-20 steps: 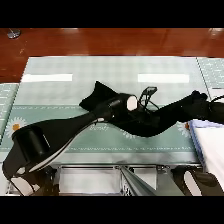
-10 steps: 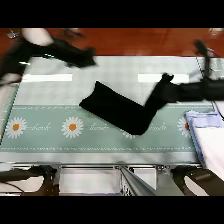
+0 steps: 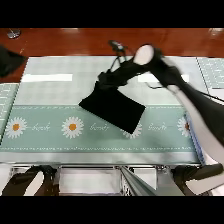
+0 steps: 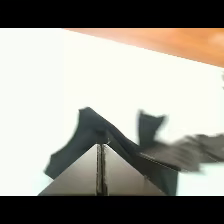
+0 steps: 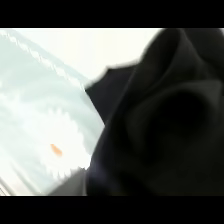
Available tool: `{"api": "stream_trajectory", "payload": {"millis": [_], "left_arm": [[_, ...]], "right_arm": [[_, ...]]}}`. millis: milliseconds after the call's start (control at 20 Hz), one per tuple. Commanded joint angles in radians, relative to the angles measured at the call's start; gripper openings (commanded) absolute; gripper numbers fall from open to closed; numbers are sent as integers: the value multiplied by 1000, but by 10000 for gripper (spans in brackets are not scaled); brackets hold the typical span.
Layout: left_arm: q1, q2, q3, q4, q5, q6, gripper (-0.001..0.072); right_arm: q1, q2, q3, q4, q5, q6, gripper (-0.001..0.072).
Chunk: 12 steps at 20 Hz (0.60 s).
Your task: Fold the shirts.
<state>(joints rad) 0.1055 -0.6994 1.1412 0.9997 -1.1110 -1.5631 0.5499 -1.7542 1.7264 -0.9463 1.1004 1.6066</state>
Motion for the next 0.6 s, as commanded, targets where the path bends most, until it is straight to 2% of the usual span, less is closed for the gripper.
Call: {"api": "stream_trajectory", "payload": {"millis": [0,100,200,250,300,350,400,450,550], "left_arm": [[-58,183,-235,-58,56,-5,24],[-68,188,-291,-58,53,-3,24],[-66,187,-322,-45,53,11,24],[-66,187,-330,-29,53,11,24],[-66,187,-337,-14,53,11,24],[-66,187,-343,-1,53,11,24],[-67,187,-348,3,54,11,24],[-67,187,-357,3,53,11,24],[-68,187,-389,3,54,11,24]], "right_arm": [[17,-175,141,61,-13,22,628],[-66,-141,176,77,114,24,628],[-193,-40,194,54,306,9,628],[-248,30,193,-5,396,-9,627],[-288,124,174,-134,468,-31,628],[-307,230,111,-281,474,-32,628],[-317,363,-19,-405,400,-7,628],[-324,492,-185,-465,272,47,627],[-325,744,-606,-492,-55,217,627]]}}
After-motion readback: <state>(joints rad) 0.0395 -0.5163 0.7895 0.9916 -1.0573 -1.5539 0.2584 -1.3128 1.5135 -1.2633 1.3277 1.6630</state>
